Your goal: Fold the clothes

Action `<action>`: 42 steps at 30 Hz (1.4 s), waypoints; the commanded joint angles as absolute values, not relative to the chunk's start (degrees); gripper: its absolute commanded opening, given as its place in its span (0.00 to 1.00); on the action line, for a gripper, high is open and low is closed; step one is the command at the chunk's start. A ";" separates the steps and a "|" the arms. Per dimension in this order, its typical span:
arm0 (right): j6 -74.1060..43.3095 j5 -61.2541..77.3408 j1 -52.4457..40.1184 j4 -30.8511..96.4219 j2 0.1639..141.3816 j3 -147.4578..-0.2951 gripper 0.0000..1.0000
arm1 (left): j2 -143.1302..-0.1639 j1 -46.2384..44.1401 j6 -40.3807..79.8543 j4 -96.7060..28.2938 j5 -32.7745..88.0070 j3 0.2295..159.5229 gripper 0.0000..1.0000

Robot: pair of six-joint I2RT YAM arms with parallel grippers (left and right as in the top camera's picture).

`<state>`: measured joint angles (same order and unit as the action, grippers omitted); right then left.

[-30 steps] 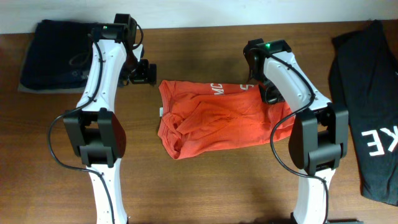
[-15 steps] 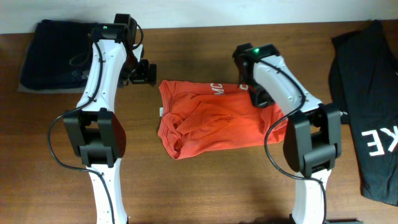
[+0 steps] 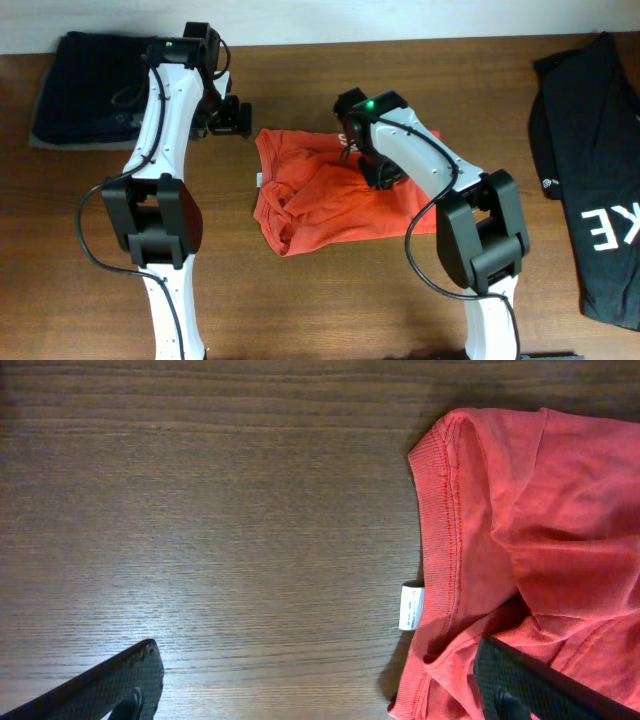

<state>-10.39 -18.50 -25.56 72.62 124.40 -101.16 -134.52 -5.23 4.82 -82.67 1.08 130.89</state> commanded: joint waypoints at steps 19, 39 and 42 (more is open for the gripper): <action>-6.35 15.81 -11.55 69.43 119.28 -110.30 0.18 | -134.67 -5.23 5.15 -82.74 1.72 131.39 0.99; -3.64 33.85 -5.96 60.64 133.27 -106.48 0.04 | -134.67 -5.23 5.15 -83.18 1.72 131.39 0.99; -4.89 33.82 -5.89 57.41 134.82 -106.48 0.04 | -134.67 -5.23 5.15 -83.18 1.72 131.39 0.99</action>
